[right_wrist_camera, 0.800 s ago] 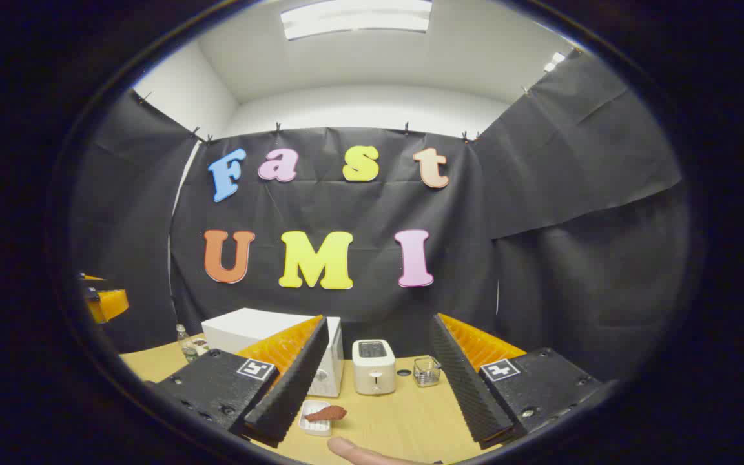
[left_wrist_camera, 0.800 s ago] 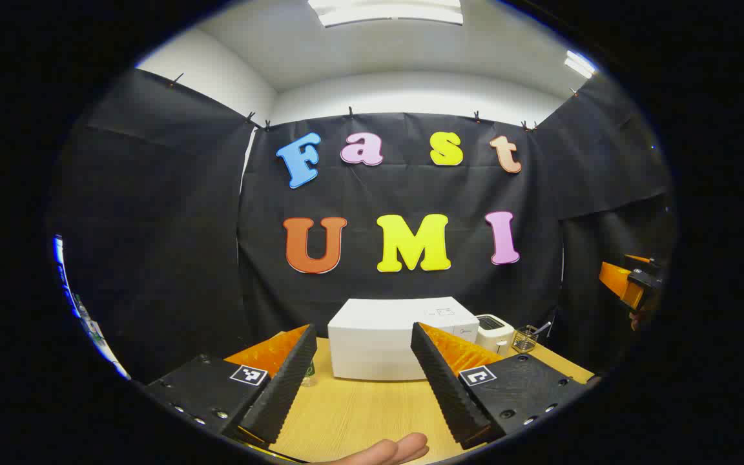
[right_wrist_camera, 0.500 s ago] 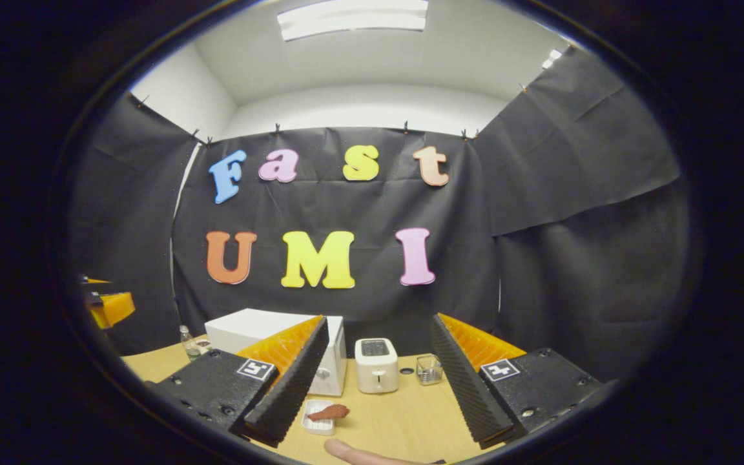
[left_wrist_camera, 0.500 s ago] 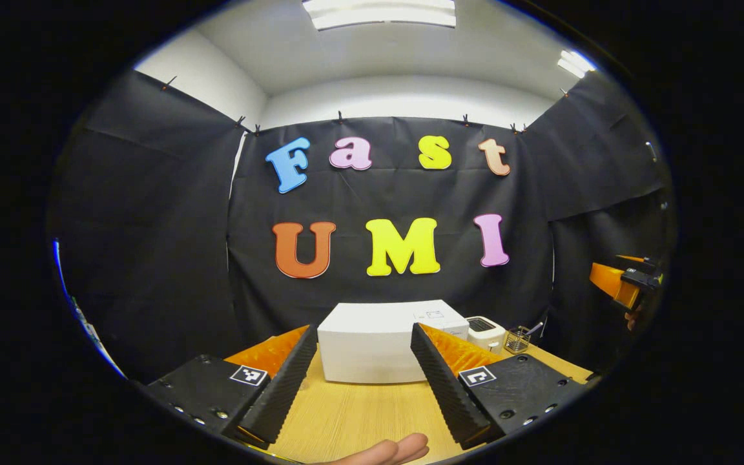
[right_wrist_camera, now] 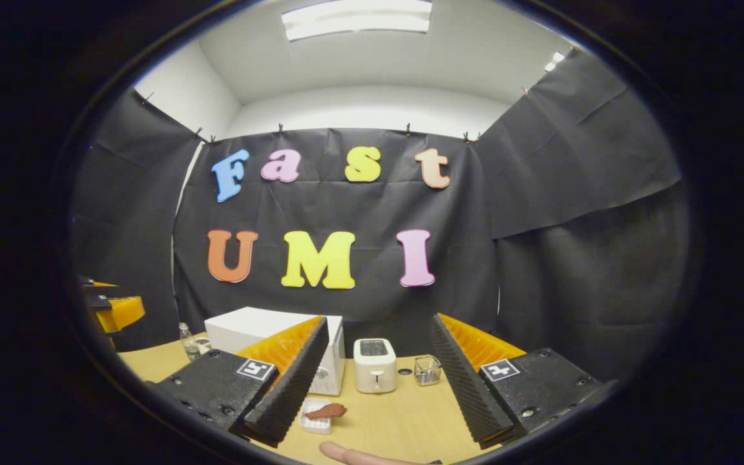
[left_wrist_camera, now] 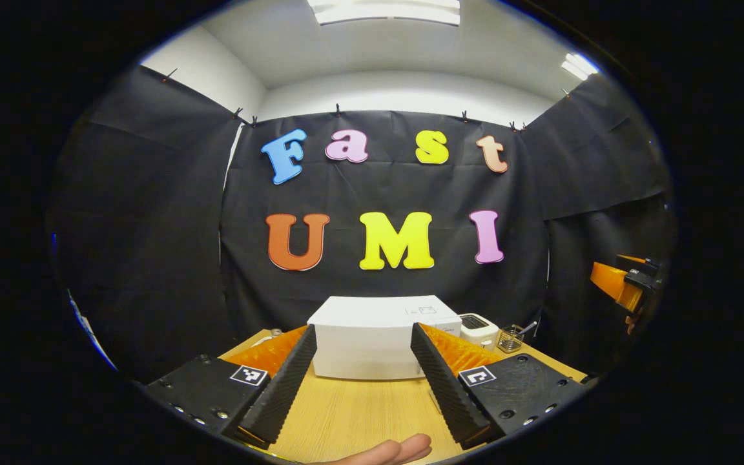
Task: Open the microwave oven with the left hand, put the food in, and close the microwave oven.
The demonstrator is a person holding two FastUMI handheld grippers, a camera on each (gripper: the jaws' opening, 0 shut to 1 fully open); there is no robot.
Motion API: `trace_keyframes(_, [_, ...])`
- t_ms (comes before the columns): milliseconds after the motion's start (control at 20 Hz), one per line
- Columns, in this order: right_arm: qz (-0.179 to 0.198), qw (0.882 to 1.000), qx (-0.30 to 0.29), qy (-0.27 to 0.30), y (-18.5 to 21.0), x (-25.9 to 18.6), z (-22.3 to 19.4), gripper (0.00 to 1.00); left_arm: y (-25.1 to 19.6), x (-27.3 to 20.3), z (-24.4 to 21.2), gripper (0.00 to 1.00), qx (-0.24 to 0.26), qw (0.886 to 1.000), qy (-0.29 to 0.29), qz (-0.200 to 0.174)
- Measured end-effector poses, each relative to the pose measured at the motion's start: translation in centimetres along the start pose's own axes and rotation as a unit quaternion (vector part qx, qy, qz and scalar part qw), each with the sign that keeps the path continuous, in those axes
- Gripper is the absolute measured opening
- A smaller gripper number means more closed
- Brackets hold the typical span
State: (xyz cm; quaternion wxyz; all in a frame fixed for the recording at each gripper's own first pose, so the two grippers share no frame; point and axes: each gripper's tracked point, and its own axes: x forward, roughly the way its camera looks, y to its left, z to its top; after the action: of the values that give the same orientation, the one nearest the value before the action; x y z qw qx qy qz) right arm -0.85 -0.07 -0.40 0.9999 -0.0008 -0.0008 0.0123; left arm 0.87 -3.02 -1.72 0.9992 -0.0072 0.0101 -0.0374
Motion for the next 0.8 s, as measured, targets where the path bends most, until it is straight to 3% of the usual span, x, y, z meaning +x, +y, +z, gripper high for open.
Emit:
trace_keyframes(200, [0.007,1.0,0.001,-0.002,0.1,-0.1,-0.4,1.0,-1.3,2.2,-2.1,0.92,0.001,1.0,0.015,-0.006])
trace_keyframes(300, [0.003,1.0,-0.003,-0.004,-0.3,0.0,-0.5,1.0,-3.1,3.8,-3.8,0.92,-0.003,0.999,0.026,-0.029])
trace_keyframes(350, [0.001,1.0,-0.004,-0.004,-0.5,0.1,-0.7,0.95,-4.0,4.7,-4.7,0.92,-0.009,0.999,0.032,-0.042])
trace_keyframes(450, [-0.003,1.0,-0.004,-0.002,-0.9,0.1,-0.8,1.0,-5.0,6.7,-6.5,0.92,-0.022,0.997,0.045,-0.051])
trace_keyframes(500, [-0.005,1.0,-0.004,-0.002,-1.1,0.1,-0.9,0.95,-5.5,7.7,-7.3,0.92,-0.025,0.997,0.049,-0.053])
trace_keyframes(700, [-0.006,1.0,0.002,-0.012,-2.0,-0.3,-0.8,0.95,-7.0,12.8,-12.3,0.92,-0.016,0.997,0.066,-0.047])
trace_keyframes(800, [-0.007,1.0,0.005,-0.019,-2.6,-0.4,-1.0,1.0,-7.9,15.1,-15.4,0.92,-0.016,0.995,0.088,-0.05])
